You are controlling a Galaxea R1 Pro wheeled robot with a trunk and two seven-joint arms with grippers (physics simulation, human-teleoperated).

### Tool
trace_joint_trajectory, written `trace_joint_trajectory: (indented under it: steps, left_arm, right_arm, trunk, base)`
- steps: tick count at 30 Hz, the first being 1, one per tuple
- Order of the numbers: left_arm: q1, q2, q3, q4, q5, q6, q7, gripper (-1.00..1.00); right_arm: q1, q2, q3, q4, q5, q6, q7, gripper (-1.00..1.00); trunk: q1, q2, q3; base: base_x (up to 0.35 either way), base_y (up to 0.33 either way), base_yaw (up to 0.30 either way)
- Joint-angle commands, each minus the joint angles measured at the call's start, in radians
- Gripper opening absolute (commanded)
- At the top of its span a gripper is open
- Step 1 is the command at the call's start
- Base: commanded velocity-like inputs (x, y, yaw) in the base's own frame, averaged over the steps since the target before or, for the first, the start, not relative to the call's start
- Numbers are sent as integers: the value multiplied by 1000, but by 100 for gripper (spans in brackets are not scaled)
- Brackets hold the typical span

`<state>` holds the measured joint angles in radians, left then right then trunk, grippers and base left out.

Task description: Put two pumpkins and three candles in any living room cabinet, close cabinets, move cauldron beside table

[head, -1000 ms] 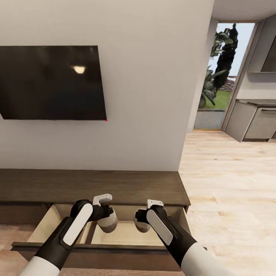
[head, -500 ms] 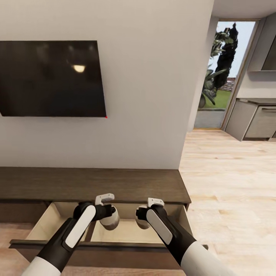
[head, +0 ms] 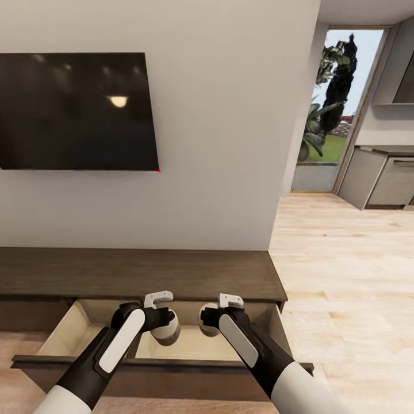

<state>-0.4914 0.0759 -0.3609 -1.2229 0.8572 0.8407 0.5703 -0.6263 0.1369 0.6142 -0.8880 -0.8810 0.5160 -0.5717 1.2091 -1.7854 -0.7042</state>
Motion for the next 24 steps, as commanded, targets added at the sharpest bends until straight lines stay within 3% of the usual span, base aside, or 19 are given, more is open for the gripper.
trace_joint_trajectory:
  steps: [1, 10, 24]
  left_arm:
    - [-1, 1, -3, -1, 10, 0, 11, -100]
    - [-1, 1, -3, -1, 10, -1, 11, -100]
    - [-1, 6, 3, -4, 10, 0, 9, -100]
  right_arm:
    - [-1, 0, 2, -1, -7, 0, -7, -100]
    - [-1, 0, 2, -15, -8, -1, -4, -100]
    - [-1, 0, 2, -22, -9, -1, 1, -100]
  trunk:
    - [4, -8, -4]
    - [38, -71, -32]
    - [38, -71, -22]
  base:
    - [0, 0, 0]
    - [0, 0, 0]
    - [23, 46, -77]
